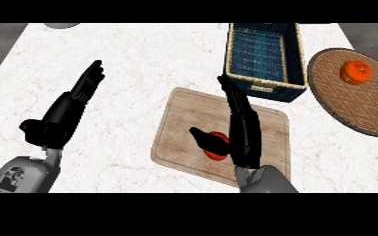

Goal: Pick the tomato from the cutting board and place it in the basket

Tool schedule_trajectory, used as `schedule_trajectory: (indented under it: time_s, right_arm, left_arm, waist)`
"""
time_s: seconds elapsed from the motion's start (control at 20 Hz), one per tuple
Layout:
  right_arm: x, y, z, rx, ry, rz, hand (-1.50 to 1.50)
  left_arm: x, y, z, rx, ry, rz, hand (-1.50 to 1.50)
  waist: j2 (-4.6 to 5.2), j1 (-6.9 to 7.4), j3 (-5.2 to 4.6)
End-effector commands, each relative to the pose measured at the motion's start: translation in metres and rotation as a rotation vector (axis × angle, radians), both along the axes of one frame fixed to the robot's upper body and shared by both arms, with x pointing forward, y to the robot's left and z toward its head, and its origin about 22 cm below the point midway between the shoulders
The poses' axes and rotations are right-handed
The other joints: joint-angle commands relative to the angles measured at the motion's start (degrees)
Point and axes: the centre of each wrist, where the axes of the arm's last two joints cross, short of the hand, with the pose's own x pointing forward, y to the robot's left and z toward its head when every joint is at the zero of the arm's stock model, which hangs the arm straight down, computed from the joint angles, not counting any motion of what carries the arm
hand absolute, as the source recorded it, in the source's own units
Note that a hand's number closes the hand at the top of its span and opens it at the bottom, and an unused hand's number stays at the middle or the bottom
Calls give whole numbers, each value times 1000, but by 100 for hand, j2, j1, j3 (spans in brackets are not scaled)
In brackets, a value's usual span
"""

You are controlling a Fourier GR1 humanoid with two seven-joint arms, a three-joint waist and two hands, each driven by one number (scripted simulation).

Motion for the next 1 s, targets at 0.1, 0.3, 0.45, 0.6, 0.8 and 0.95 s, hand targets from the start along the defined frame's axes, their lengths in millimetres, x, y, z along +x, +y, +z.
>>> schedule_trajectory:
  time_s: [0.1,0.3,0.45,0.6,0.8,0.95]
  right_arm:
    - [22,-21,25,-304,124,-183,-150]
    - [9,-3,36,-472,379,-122,-150]
    - [1,16,75,-489,491,-73,-150]
    - [-19,32,106,-498,583,-19,-150]
    - [-36,16,145,-486,614,-44,-150]
    - [-52,16,160,-458,607,-64,-150]
  left_arm:
    - [-4,9,-10,11,25,45,0]
    - [-4,14,0,12,7,23,0]
    - [-9,6,-14,6,28,14,0]
    - [-10,10,-8,-5,6,7,0]
    - [-12,11,-8,-21,-1,22,0]
    - [-4,7,3,-10,14,11,0]
  waist:
    - [-77,-227,-32]
    - [-99,-107,-24]
    - [-55,-99,-7]
    - [-51,-42,16]
    - [-19,-57,31]
    - [-5,-76,35]
